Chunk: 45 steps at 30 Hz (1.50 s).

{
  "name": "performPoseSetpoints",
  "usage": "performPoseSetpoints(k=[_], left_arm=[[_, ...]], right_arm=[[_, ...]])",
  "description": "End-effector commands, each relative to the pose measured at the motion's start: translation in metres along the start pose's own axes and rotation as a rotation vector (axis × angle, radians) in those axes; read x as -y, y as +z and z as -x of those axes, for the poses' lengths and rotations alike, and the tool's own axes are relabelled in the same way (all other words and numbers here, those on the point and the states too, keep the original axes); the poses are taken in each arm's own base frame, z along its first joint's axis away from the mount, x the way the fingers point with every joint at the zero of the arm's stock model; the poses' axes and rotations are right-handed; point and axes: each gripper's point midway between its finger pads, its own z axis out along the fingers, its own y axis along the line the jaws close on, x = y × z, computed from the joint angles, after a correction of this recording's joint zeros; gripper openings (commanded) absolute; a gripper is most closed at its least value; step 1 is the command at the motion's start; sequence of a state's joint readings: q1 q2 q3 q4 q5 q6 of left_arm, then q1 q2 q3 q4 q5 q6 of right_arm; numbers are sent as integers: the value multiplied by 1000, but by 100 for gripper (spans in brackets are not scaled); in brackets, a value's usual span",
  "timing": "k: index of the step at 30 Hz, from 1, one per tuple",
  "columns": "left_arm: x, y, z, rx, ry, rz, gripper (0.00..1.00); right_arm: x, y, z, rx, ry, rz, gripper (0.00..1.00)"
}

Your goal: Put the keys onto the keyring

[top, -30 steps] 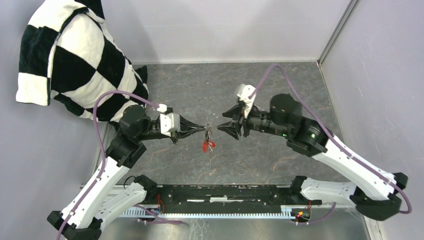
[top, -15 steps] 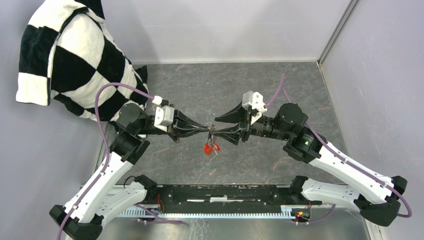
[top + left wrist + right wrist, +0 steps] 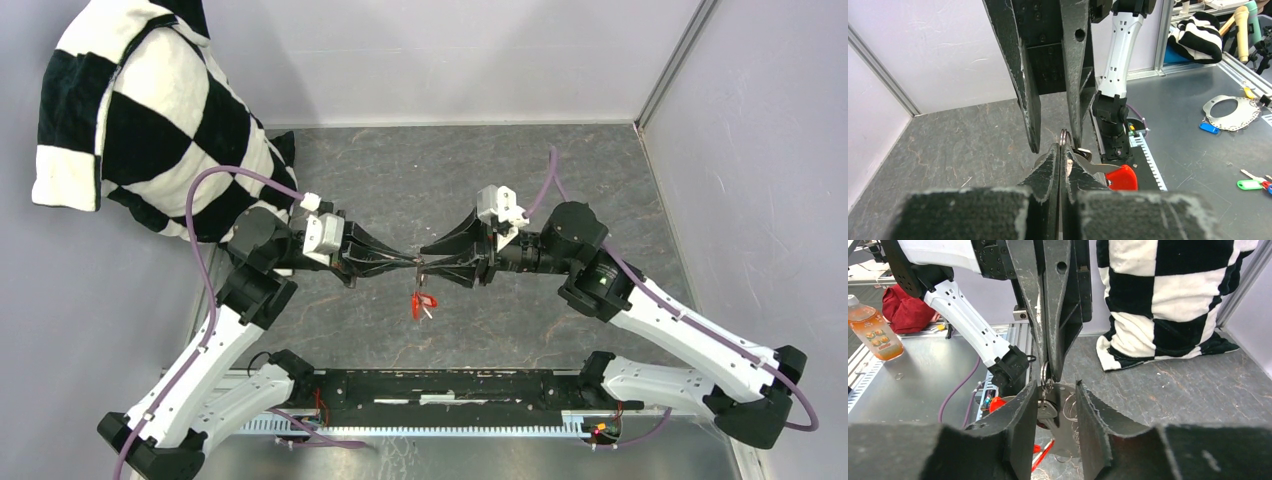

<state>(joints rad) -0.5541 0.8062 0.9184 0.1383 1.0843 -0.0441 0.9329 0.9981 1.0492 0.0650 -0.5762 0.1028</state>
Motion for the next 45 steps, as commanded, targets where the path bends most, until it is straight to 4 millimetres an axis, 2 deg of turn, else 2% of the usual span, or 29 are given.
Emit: performPoseSetpoints(k=[1, 2, 5, 6, 9, 11, 14, 16, 20, 28, 33, 40, 45], left_arm=[[8, 0, 31, 52, 70, -21, 2], [8, -1, 31, 52, 73, -22, 2], [9, -1, 29, 44, 70, -25, 2], [9, -1, 27, 38, 70, -26, 2], [7, -2, 10, -17, 64, -30, 4], [6, -4, -6, -88, 64, -43, 15], [4, -7, -25, -172, 61, -65, 36], [1, -9, -31, -216, 73, -72, 41], [-1, -12, -40, -278, 78, -89, 41], [-6, -13, -40, -338, 56, -114, 36], [-6, -15, -52, -374, 56, -128, 37], [-15, -15, -68, -415, 52, -128, 37], [-24, -15, -69, -426, 79, -93, 39]], right_arm=[[-2, 2, 11, 25, -12, 18, 36], [-1, 2, 12, 27, -12, 18, 31], [0, 4, 13, 28, -8, 19, 5], [0, 4, 13, 27, -7, 17, 0], [0, 2, 11, 11, -7, 11, 0], [1, 1, 10, -13, -6, 5, 0], [4, -3, 1, -79, -5, -13, 0], [7, -3, -5, -134, -4, -20, 0], [12, -3, -20, -236, -1, -26, 0], [22, -4, -37, -354, 10, -53, 0], [25, -2, -41, -391, 15, -57, 1], [22, 5, -44, -427, 16, -32, 0], [21, 7, -47, -441, 9, -26, 0]])
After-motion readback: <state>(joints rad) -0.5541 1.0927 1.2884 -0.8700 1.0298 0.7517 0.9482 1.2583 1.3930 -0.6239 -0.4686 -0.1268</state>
